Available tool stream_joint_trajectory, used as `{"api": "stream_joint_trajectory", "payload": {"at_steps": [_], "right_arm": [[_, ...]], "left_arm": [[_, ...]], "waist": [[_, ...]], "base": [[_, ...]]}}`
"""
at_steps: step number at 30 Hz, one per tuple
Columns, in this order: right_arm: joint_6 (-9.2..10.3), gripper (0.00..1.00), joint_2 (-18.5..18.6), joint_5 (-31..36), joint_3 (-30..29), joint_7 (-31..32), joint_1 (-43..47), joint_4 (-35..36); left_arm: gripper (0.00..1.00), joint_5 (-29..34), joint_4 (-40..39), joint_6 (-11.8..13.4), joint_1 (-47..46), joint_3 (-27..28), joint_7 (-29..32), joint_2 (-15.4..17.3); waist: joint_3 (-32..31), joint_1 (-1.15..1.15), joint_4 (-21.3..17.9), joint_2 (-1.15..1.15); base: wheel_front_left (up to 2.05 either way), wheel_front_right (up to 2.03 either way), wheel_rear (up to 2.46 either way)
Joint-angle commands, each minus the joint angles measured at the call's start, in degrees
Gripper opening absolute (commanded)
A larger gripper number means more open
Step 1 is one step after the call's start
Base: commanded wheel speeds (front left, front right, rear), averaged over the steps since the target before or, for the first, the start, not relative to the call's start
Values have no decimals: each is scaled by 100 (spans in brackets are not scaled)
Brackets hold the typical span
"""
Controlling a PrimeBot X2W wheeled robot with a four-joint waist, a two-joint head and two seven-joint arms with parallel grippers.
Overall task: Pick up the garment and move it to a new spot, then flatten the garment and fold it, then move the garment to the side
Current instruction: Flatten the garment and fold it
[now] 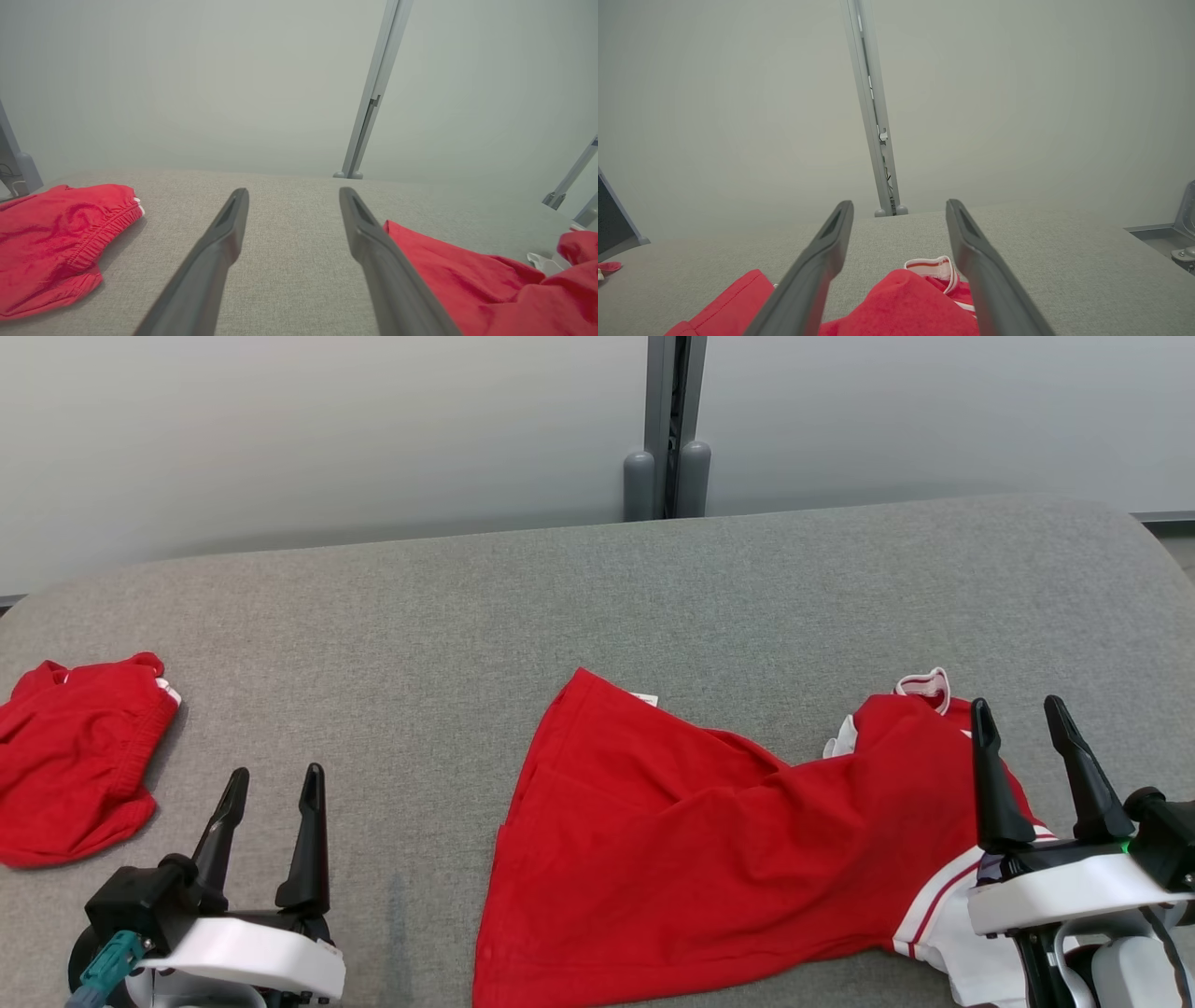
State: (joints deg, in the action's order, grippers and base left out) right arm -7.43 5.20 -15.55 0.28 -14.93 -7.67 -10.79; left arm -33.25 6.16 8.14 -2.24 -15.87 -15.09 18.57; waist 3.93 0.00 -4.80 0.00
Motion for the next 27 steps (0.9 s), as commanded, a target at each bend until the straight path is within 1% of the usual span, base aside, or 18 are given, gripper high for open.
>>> {"api": "stream_joint_trajectory", "payload": {"at_steps": [1, 7, 14, 19, 27], "right_arm": [[-12, 100, -7, 31, -30, -38, -9, 11], [-12, 100, -3, 69, -97, -37, -37, 83], [-12, 100, 5, 97, -164, -33, -14, 201], [-12, 100, 13, 35, -67, -33, -4, 240], [-12, 100, 36, -66, 46, -34, 27, 270]], "left_arm": [[100, 74, -8, -39, 72, 65, -9, -32], [100, 228, -5, -142, 121, 238, -10, -176], [100, 421, 18, -187, 182, 400, -10, -303], [100, 507, 15, -185, 197, 519, -10, -389], [100, 643, 80, -280, 216, 681, -10, -521]], "waist": [[-3, 0, -7, 0], [-30, 0, -13, 0], [-41, 0, 17, 0], [-45, 0, 33, 0], [-47, 0, 49, 0]], "base": [[0, 0, 0], [0, 0, 0], [0, 0, 0], [0, 0, 0], [0, 0, 0]]}}
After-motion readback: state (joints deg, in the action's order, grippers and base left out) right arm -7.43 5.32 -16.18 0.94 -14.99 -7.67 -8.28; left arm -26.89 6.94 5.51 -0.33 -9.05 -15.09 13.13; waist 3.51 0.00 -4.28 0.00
